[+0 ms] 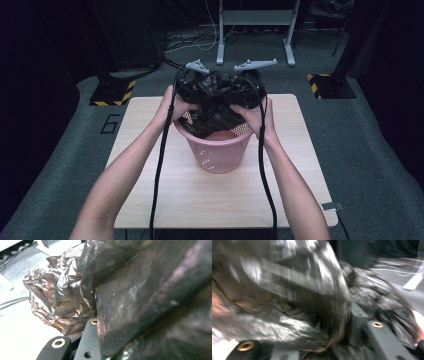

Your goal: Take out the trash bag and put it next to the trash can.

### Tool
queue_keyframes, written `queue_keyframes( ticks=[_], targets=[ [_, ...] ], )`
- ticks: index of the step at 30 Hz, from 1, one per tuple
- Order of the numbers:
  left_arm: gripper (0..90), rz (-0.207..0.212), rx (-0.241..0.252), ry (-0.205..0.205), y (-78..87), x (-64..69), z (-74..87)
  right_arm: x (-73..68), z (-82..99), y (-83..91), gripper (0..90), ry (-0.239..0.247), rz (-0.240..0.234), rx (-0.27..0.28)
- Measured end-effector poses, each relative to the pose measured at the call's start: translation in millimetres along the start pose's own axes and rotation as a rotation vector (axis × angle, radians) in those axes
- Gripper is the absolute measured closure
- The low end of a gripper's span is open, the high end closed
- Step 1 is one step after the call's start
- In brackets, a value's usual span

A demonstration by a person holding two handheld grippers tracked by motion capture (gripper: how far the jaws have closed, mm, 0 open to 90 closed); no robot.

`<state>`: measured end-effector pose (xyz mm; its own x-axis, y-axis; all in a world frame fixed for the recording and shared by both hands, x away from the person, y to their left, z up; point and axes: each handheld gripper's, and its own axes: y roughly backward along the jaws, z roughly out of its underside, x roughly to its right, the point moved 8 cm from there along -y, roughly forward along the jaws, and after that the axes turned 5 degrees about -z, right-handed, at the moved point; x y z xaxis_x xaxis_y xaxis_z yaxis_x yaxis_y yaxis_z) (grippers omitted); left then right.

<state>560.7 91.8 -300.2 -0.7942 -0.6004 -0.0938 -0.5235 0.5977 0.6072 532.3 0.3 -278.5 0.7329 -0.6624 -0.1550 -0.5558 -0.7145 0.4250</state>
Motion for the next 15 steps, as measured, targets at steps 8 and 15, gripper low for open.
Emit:
queue_keyframes(
  ticks=[8,15],
  targets=[
    [82.3,-0.054,0.027,0.079,15.4,-17.1,-1.8,21.2,13.2,13.0,23.3,-0.014,0.17,-0.05],
    [82.2,-0.066,0.061,0.106,33.3,-24.5,-4.3,25.7,20.8,37.9,13.4,-0.005,0.178,-0.037]
  ],
)
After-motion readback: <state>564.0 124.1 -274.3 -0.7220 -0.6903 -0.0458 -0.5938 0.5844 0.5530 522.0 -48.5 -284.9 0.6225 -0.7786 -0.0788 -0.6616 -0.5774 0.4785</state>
